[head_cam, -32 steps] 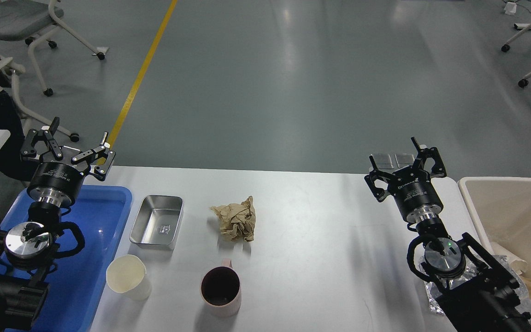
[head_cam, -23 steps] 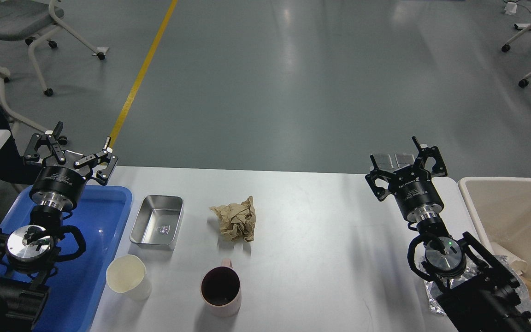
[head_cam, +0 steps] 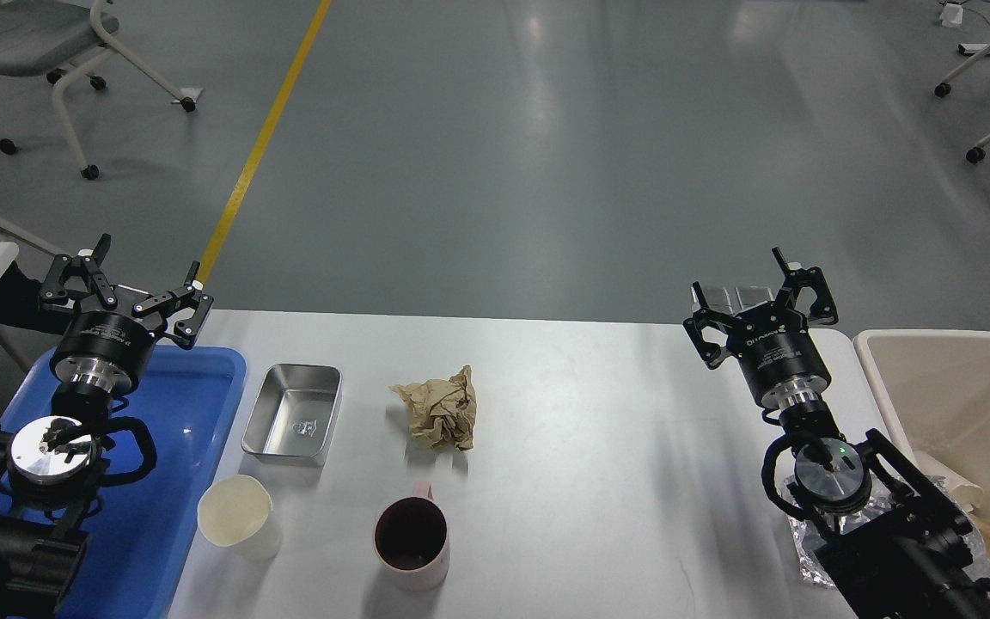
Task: Tidy desktop
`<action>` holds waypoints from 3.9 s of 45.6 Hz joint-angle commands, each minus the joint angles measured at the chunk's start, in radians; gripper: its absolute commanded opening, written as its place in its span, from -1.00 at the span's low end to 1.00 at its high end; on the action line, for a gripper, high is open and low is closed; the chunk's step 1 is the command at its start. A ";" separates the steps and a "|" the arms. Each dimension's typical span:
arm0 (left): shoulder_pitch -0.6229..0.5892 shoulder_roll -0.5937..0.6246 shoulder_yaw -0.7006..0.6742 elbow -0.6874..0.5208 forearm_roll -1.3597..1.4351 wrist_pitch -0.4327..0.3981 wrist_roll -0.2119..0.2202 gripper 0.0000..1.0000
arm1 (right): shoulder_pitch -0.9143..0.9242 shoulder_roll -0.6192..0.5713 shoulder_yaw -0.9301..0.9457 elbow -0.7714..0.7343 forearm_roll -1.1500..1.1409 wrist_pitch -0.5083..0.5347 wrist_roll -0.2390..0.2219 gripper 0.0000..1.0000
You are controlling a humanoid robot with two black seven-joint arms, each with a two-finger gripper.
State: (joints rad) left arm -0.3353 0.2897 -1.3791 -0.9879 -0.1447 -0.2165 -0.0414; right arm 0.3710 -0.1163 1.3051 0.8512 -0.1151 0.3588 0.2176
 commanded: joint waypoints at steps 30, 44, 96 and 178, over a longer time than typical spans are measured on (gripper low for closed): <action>0.001 0.074 -0.001 -0.008 0.128 -0.055 -0.012 0.93 | 0.000 -0.011 0.005 0.002 0.000 0.005 0.006 1.00; -0.037 0.196 0.173 -0.084 0.303 0.031 0.025 0.93 | 0.002 -0.062 -0.004 0.002 -0.005 0.006 0.005 1.00; -0.119 1.132 0.813 -0.594 0.459 0.043 0.057 0.93 | 0.008 -0.088 -0.007 -0.001 -0.046 0.009 -0.001 1.00; -0.191 0.695 0.891 -0.614 0.844 -0.112 0.035 0.93 | 0.005 -0.092 -0.006 -0.001 -0.049 0.011 0.000 1.00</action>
State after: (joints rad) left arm -0.4877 1.0173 -0.5494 -1.6021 0.6970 -0.3291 -0.0119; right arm 0.3728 -0.2087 1.2993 0.8488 -0.1611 0.3713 0.2174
